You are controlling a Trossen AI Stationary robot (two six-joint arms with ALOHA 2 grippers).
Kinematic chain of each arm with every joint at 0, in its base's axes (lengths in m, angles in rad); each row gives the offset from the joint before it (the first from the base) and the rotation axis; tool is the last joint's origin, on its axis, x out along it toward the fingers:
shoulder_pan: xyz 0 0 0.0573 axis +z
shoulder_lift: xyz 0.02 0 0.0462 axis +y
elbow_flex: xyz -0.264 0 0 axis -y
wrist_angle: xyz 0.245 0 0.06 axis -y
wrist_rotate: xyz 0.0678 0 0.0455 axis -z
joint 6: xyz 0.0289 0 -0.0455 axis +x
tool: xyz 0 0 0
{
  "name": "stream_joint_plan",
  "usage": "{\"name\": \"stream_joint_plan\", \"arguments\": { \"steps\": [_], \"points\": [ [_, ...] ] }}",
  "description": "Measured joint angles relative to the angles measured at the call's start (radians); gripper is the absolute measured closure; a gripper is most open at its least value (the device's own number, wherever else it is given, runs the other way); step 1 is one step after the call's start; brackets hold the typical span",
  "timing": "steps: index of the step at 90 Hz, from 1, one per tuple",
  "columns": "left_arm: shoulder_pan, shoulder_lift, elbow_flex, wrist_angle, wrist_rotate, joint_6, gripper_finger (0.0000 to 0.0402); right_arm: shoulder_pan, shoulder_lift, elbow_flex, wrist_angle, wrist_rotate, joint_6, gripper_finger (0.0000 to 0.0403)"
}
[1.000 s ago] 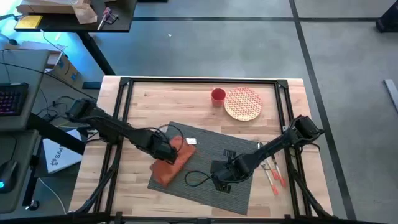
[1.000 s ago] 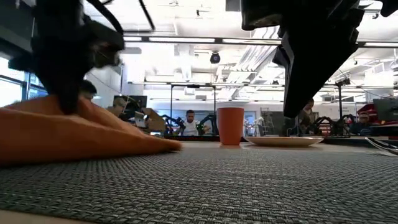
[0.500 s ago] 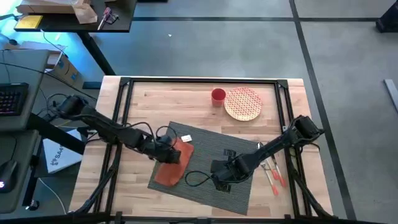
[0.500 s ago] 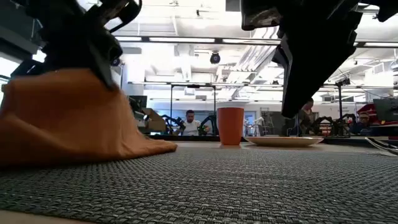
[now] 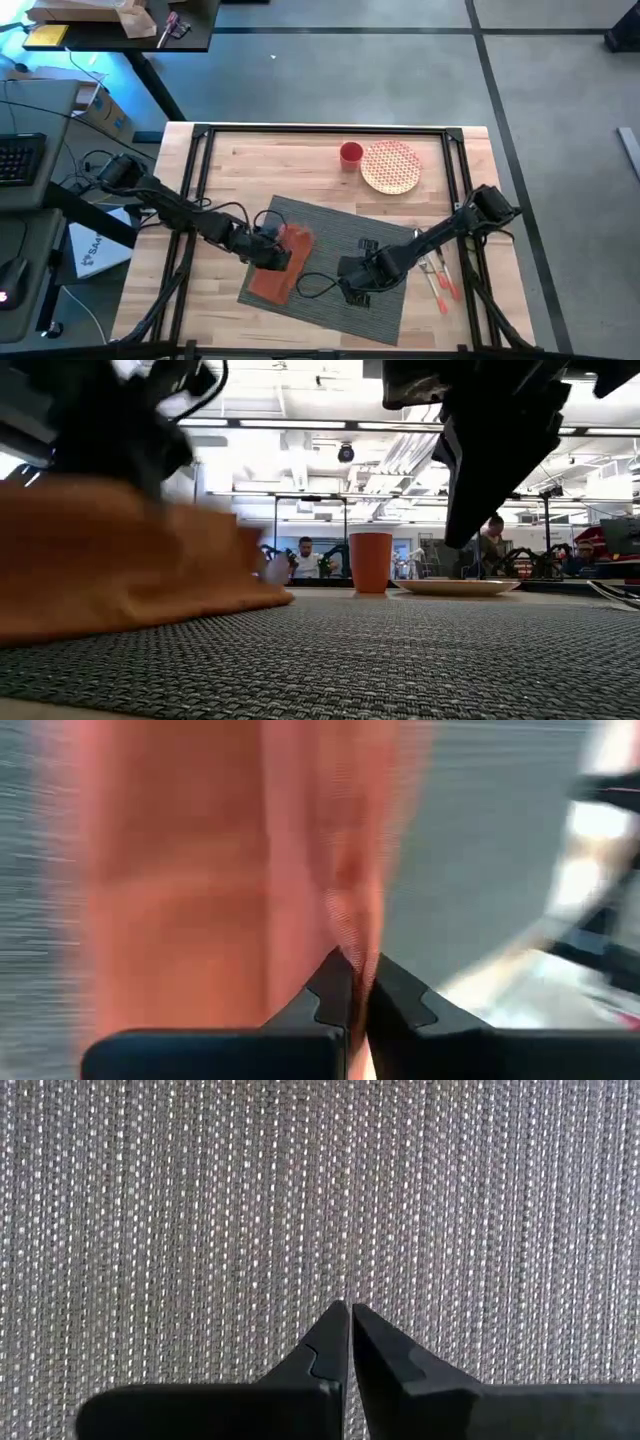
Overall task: Set table place
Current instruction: Fold the orange table napkin
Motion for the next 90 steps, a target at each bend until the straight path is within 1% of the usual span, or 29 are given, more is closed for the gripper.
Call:
{"name": "stream_joint_plan", "arguments": {
  "steps": [10,19,29,38,44,48,54,60,66,80,90],
  "points": [
    [0.000,0.017,0.000,-0.101,-0.014,0.007,0.0400,-0.001,0.000,0.000,0.000,-0.003,-0.007,0.0403],
    [0.000,0.031,0.000,-0.121,0.004,0.069,0.0383,-0.001,0.000,0.000,0.000,-0.003,-0.008,0.0403],
    [0.009,0.032,0.000,-0.174,0.063,0.128,0.0341,-0.001,0.000,0.000,0.000,-0.004,-0.008,0.0403],
    [0.019,0.011,0.000,-0.277,0.138,0.145,0.0294,-0.001,0.000,0.000,0.000,-0.003,-0.008,0.0403],
    [0.024,-0.015,0.000,-0.307,0.168,0.145,0.0268,-0.001,0.000,0.000,0.000,-0.003,-0.008,0.0403],
    [0.024,-0.035,0.000,-0.299,0.154,0.145,0.0256,-0.001,0.000,0.000,0.000,-0.003,-0.008,0.0403],
    [0.023,-0.055,0.001,-0.268,0.089,0.123,0.0244,-0.001,0.000,0.000,-0.001,-0.003,-0.008,0.0403],
    [0.027,-0.054,0.002,-0.246,0.019,0.119,0.0240,-0.001,0.000,-0.001,0.000,-0.003,-0.008,0.0403],
    [0.040,-0.037,0.002,-0.241,-0.023,0.119,0.0240,-0.001,0.000,-0.001,0.000,-0.003,-0.008,0.0403],
    [0.078,0.035,-0.010,-0.173,-0.041,0.121,0.0243,-0.001,0.000,-0.001,0.000,-0.003,-0.026,0.0403],
    [0.097,0.107,-0.021,-0.093,-0.040,0.120,0.0243,-0.001,0.000,-0.001,-0.001,-0.003,-0.026,0.0403]
  ]
}}
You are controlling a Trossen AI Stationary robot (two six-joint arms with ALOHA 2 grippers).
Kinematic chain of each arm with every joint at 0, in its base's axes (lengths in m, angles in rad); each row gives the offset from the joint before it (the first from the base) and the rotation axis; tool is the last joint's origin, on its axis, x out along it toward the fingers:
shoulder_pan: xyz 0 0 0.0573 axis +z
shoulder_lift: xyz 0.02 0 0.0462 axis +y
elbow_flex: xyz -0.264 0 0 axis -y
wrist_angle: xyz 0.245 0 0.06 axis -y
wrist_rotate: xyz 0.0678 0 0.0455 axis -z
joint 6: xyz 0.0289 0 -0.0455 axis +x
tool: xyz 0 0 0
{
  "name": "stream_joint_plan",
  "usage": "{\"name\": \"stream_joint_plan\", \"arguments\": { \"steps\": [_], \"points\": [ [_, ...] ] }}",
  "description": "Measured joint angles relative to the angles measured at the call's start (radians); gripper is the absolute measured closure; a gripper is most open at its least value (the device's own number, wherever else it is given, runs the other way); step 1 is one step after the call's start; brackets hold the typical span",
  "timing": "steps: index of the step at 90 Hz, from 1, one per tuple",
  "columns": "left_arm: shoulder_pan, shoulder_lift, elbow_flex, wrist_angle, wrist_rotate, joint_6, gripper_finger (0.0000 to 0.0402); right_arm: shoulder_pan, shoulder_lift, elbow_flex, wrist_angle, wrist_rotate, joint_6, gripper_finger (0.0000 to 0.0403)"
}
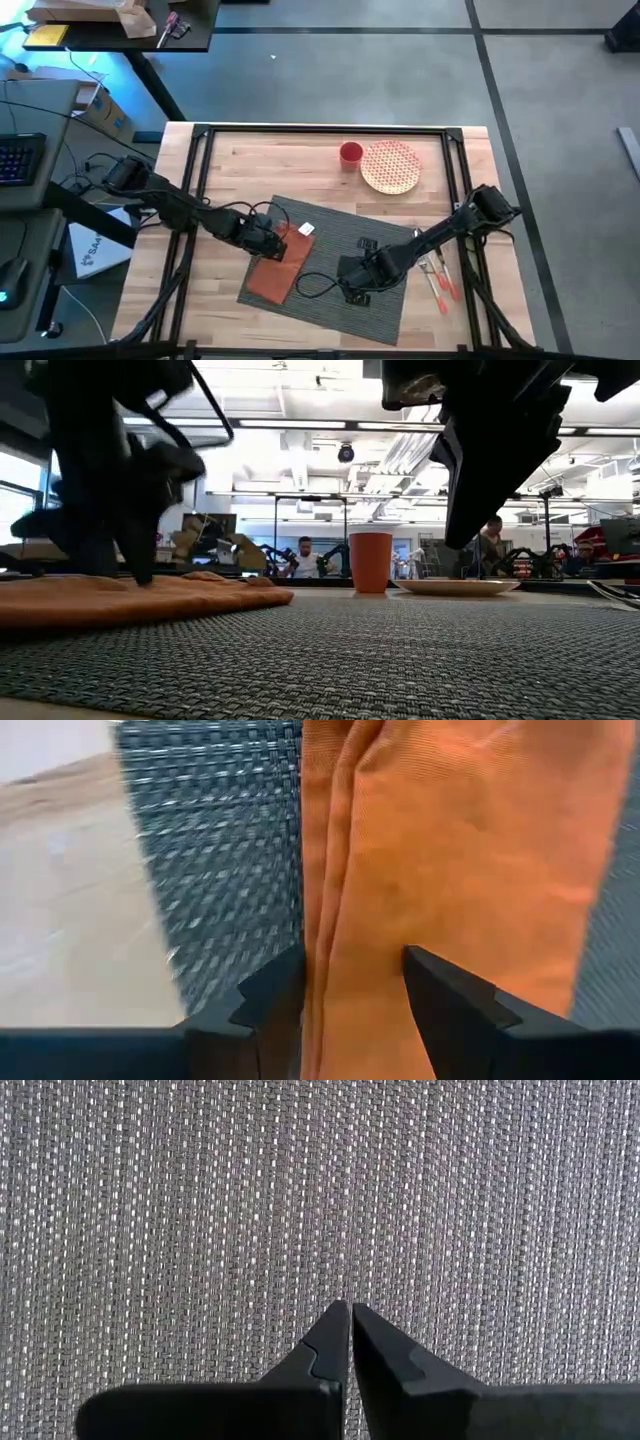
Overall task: Set table place
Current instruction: Fold the orange table napkin
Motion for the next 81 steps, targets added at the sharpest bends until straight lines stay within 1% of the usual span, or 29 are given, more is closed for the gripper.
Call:
{"name": "stream_joint_plan", "arguments": {
  "steps": [7,13,19,27,31,47,60,68,81],
  "points": [
    [0.008,0.039,0.006,0.060,0.013,-0.006,0.0250,0.000,0.000,0.000,-0.001,-0.001,0.000,0.0403],
    [0.011,0.063,0.010,0.072,0.019,-0.024,0.0269,0.000,0.000,0.000,-0.002,-0.001,0.000,0.0403],
    [0.009,0.072,0.012,0.066,0.018,-0.036,0.0305,0.000,0.000,0.000,-0.003,-0.002,0.000,0.0403],
    [0.002,0.067,0.011,0.069,0.003,-0.046,0.0372,0.000,0.000,0.000,-0.003,-0.002,0.000,0.0403],
    [-0.003,0.061,0.011,0.068,-0.016,-0.059,0.0388,0.000,0.000,0.000,-0.003,-0.002,0.000,0.0403],
    [-0.026,0.029,0.006,0.048,-0.076,-0.134,0.0398,0.000,0.000,0.000,-0.003,0.001,0.000,0.0403],
    [-0.053,0.008,0.005,0.040,-0.090,-0.199,0.0400,-0.005,0.000,0.000,-0.002,0.003,-0.008,0.0403],
    [-0.090,-0.001,0.005,0.031,-0.129,-0.282,0.0400,-0.007,0.000,0.000,-0.001,0.003,-0.018,0.0403],
    [-0.162,-0.021,0.005,-0.055,-0.208,-0.459,0.0401,-0.007,0.000,0.000,-0.001,0.003,-0.019,0.0403]
  ]
}}
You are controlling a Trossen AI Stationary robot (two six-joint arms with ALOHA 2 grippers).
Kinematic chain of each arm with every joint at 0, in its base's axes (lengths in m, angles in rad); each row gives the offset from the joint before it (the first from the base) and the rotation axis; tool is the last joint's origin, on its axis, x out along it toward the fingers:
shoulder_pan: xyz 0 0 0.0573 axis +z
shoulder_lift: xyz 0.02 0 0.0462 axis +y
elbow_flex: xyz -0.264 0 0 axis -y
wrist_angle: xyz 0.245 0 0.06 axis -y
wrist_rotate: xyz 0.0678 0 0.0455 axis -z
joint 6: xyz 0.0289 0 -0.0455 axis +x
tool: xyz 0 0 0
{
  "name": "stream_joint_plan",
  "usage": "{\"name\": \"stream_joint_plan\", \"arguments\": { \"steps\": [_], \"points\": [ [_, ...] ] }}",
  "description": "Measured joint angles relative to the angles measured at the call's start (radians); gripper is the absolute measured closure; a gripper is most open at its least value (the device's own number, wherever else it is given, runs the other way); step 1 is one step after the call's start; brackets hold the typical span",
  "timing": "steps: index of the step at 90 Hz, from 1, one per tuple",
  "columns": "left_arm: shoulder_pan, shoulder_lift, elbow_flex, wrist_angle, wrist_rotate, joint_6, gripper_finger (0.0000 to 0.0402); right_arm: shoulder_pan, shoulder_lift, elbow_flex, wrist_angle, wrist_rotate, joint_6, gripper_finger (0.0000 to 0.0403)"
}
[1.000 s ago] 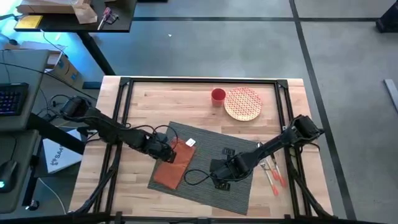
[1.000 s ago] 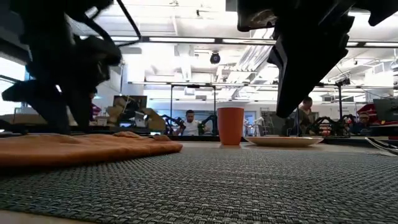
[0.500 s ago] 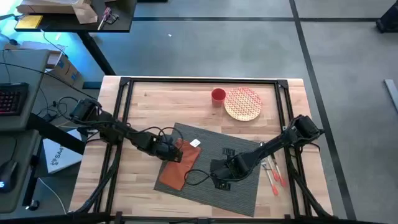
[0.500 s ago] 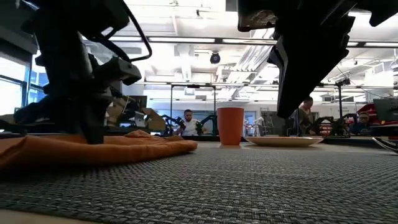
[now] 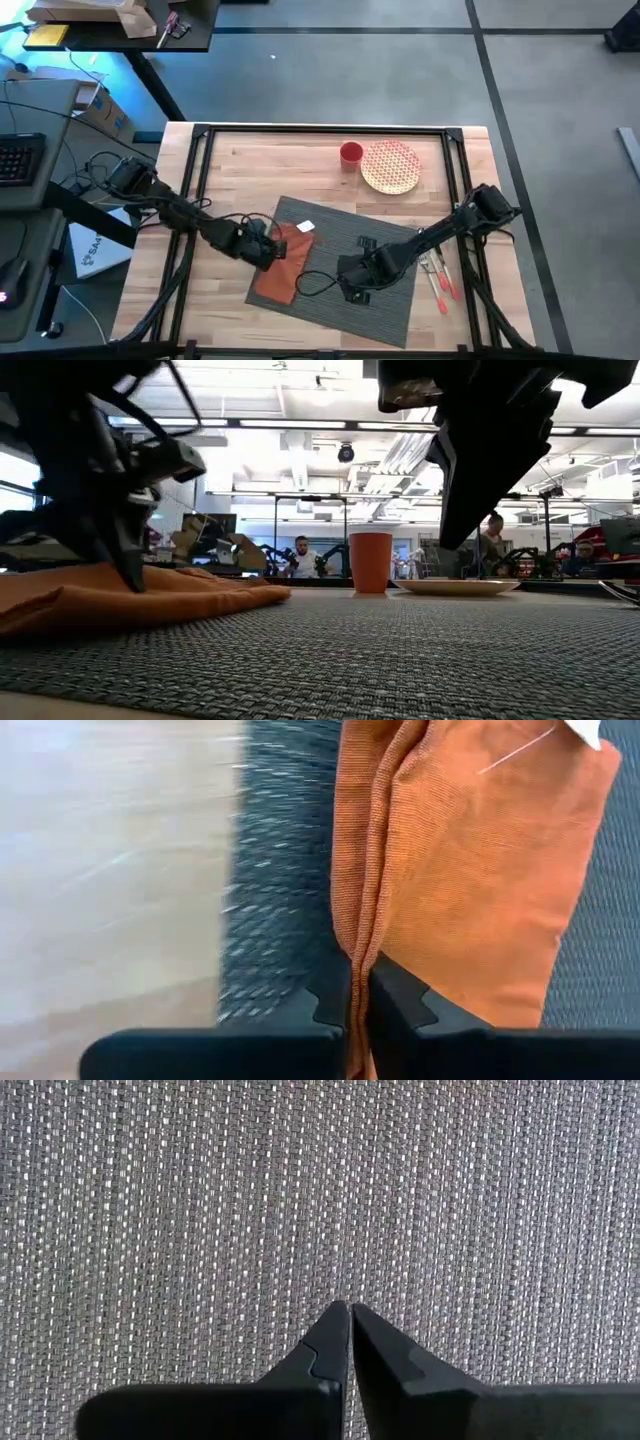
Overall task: Set table place
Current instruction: Fold the orange table napkin, then adjust the gray tablemat
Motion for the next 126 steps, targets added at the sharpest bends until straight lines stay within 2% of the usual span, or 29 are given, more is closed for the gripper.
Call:
{"name": "stream_joint_plan", "arguments": {
  "steps": [13,32,45,54,65,79,93,102,111,126],
  "points": [
    [-0.062,-0.004,-0.002,-0.055,-0.075,-0.110,0.0401,-0.001,0.000,0.000,0.001,0.000,-0.014,0.0403],
    [-0.069,-0.006,-0.005,-0.046,-0.049,-0.033,0.0391,-0.029,0.000,0.000,-0.009,-0.011,0.020,0.0403],
    [-0.069,-0.009,-0.005,-0.044,0.062,0.050,0.0348,-0.064,-0.001,-0.025,0.015,0.022,0.039,0.0403],
    [-0.069,-0.016,-0.005,-0.049,0.102,0.050,0.0310,-0.106,-0.001,-0.078,0.019,-0.033,0.081,0.0403],
    [-0.069,-0.062,-0.005,-0.049,0.098,0.084,0.0274,-0.154,-0.001,-0.141,0.017,-0.050,0.224,0.0403],
    [-0.043,-0.142,-0.004,-0.082,0.058,0.165,0.0261,-0.201,-0.002,-0.197,0.112,-0.058,0.254,0.0403],
    [-0.012,-0.183,-0.004,-0.047,0.020,0.292,0.0269,-0.243,-0.005,-0.244,0.283,-0.079,0.152,0.0403],
    [-0.003,-0.181,-0.003,-0.015,0.071,0.383,0.0277,-0.263,-0.001,-0.261,0.419,-0.080,-0.047,0.0403],
    [-0.004,-0.181,-0.004,-0.045,0.118,0.394,0.0285,-0.285,0.009,-0.262,0.493,-0.091,-0.186,0.0403],
    [-0.007,-0.162,-0.003,-0.166,0.203,0.381,0.0299,-0.312,0.012,-0.262,0.505,-0.108,-0.192,0.0403]
  ]
}}
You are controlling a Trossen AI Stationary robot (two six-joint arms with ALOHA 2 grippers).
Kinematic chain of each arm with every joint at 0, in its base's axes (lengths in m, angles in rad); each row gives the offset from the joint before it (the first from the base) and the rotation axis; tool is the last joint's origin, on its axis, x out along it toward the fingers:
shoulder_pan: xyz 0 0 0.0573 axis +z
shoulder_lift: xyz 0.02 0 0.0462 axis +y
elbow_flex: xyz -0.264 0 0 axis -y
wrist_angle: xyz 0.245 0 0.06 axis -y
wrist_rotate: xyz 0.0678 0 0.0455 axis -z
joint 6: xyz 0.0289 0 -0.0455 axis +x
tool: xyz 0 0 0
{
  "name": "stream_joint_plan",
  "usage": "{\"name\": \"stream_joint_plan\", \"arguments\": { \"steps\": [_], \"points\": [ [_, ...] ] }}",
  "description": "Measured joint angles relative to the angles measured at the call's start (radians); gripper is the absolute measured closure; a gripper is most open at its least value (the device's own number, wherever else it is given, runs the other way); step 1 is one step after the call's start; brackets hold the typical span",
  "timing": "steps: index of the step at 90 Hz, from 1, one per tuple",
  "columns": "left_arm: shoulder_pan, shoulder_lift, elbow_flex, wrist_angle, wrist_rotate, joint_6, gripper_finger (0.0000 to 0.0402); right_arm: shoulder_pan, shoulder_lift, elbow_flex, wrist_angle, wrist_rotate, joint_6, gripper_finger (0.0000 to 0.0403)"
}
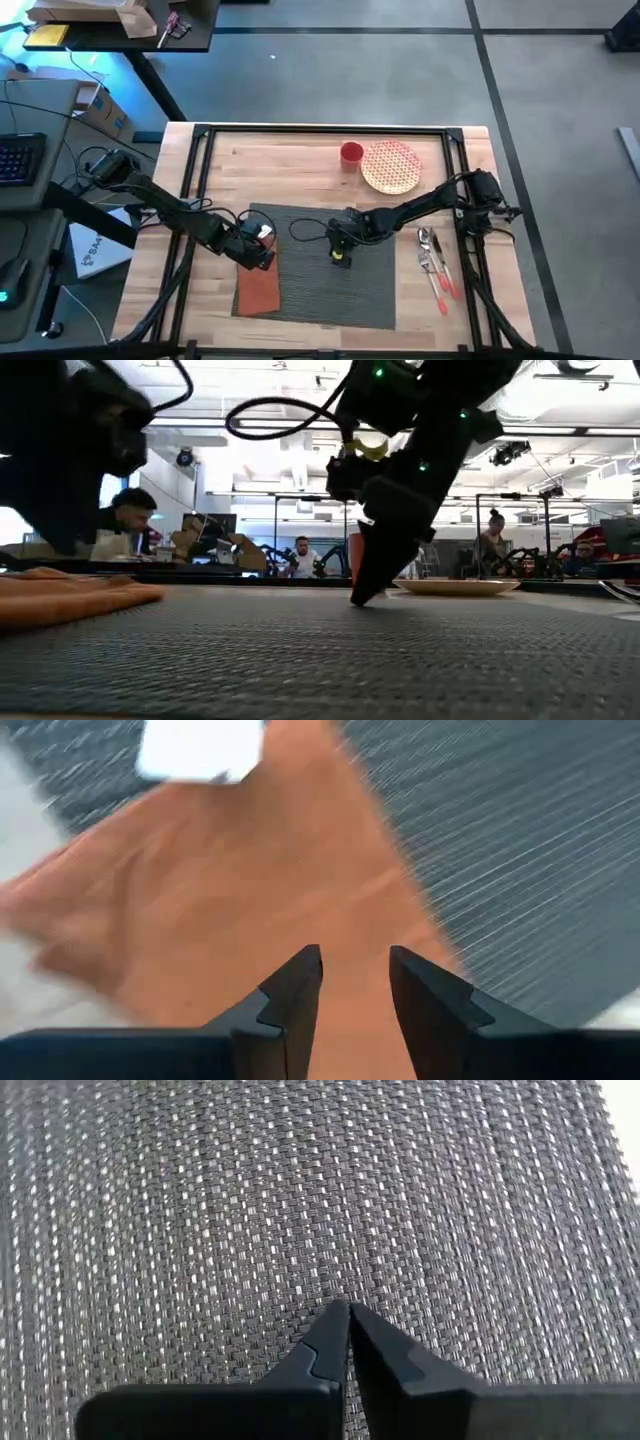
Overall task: Set table place
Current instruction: Adjust the gray tablemat
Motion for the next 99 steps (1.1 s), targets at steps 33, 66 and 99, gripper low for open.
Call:
{"name": "stream_joint_plan", "arguments": {
  "steps": [33,66,99],
  "points": [
    [0.058,0.128,-0.001,0.012,-0.104,0.046,0.0332,0.036,0.000,0.000,0.001,-0.030,-0.016,0.0403],
    [0.092,0.101,0.159,-0.148,-0.164,0.199,0.0357,0.038,-0.078,0.080,-0.164,-0.035,-0.059,0.0403],
    [0.084,0.114,0.242,-0.161,-0.090,0.394,0.0360,0.001,-0.413,-0.054,-0.346,-0.098,0.232,0.0403]
  ]
}}
